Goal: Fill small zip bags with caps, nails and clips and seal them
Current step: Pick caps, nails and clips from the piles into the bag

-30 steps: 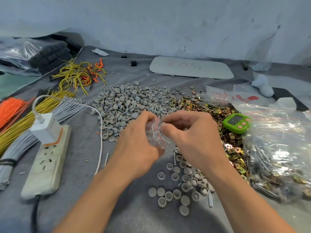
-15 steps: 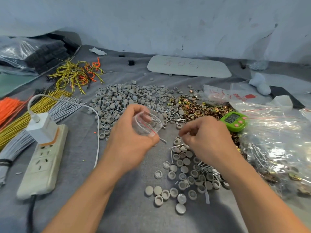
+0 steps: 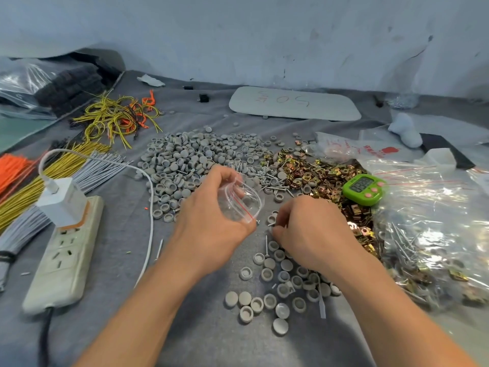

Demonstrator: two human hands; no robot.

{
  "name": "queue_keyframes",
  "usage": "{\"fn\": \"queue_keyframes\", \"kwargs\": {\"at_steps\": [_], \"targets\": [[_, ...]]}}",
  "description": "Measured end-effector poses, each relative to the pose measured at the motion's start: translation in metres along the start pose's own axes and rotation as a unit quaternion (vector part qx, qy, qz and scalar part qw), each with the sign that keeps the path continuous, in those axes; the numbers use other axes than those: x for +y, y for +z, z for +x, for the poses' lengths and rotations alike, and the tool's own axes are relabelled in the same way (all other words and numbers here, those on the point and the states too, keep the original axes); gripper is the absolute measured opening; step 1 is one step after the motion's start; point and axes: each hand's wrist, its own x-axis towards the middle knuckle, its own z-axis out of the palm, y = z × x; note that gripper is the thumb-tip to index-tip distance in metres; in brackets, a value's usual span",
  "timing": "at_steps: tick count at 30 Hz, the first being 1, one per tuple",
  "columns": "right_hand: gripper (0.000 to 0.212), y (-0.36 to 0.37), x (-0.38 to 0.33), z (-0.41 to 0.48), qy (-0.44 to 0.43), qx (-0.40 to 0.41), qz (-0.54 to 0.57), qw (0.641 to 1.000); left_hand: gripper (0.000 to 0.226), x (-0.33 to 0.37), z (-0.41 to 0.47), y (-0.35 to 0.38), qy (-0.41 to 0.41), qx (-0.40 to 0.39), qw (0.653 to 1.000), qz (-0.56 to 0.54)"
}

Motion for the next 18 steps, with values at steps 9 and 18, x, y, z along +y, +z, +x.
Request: {"fn": "queue_keyframes", "kwargs": {"at_steps": [9,18], "targets": [[0.013,-0.007,0.0,-0.003,0.039,0.137,0.145,0.979,0.054,0.001,-0.002,0.012,0.003,-0.036,0.998,0.046],[0.01,-0.005,-0.01,-0.008,-0.044,0.209,0.295,0.931,0.06,0.002,0.001,0.014,-0.011,-0.051,0.997,0.049]]}}
